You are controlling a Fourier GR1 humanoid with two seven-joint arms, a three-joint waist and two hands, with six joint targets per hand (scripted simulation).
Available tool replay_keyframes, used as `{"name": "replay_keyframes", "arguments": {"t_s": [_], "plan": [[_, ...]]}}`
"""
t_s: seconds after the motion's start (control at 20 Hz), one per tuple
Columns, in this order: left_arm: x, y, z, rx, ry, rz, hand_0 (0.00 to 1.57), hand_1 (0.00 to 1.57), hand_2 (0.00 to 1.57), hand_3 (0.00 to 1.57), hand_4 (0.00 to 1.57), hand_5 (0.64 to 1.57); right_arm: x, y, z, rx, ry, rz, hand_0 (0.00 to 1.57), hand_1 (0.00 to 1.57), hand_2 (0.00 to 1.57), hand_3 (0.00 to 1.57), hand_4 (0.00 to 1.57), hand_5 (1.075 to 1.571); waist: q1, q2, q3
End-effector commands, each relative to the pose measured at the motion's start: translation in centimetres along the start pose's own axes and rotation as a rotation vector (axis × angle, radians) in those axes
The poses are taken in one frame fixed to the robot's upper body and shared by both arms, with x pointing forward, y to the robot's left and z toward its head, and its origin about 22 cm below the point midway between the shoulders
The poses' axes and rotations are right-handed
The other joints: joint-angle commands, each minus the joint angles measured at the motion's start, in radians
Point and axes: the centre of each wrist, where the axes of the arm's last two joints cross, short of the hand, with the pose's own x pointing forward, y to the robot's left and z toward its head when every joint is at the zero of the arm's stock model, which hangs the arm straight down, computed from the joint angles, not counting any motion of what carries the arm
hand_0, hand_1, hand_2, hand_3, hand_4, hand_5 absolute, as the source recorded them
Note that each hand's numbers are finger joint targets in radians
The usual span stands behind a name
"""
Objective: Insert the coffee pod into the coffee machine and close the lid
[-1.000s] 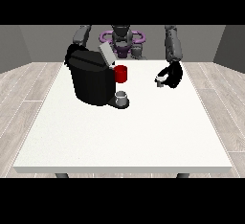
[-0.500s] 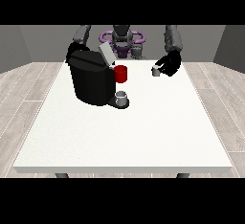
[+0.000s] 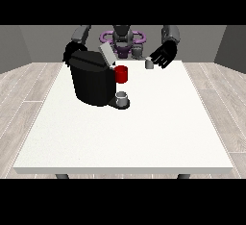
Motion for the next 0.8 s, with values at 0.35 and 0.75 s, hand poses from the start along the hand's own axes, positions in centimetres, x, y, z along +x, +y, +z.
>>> {"name": "replay_keyframes", "arguments": {"t_s": [0.35, 0.75], "plan": [[4.2, 8.0, -2.2, 0.173, 0.000, 0.001, 1.25, 1.25, 1.29, 1.24, 0.51, 1.571, 3.5, 2.4, -1.1, 0.055, -0.087, 0.006, 0.00, 0.00, 0.00, 0.00, 0.51, 1.571, -0.100, 0.080, -0.0004], [7.6, 9.2, -3.6, 0.189, -0.046, -0.010, 1.26, 1.26, 1.32, 1.25, 0.52, 1.571, 4.2, 2.0, -1.5, 0.062, -0.138, 0.026, 0.00, 0.00, 0.00, 0.00, 0.52, 1.571, -0.135, 0.123, -0.0002]]}}
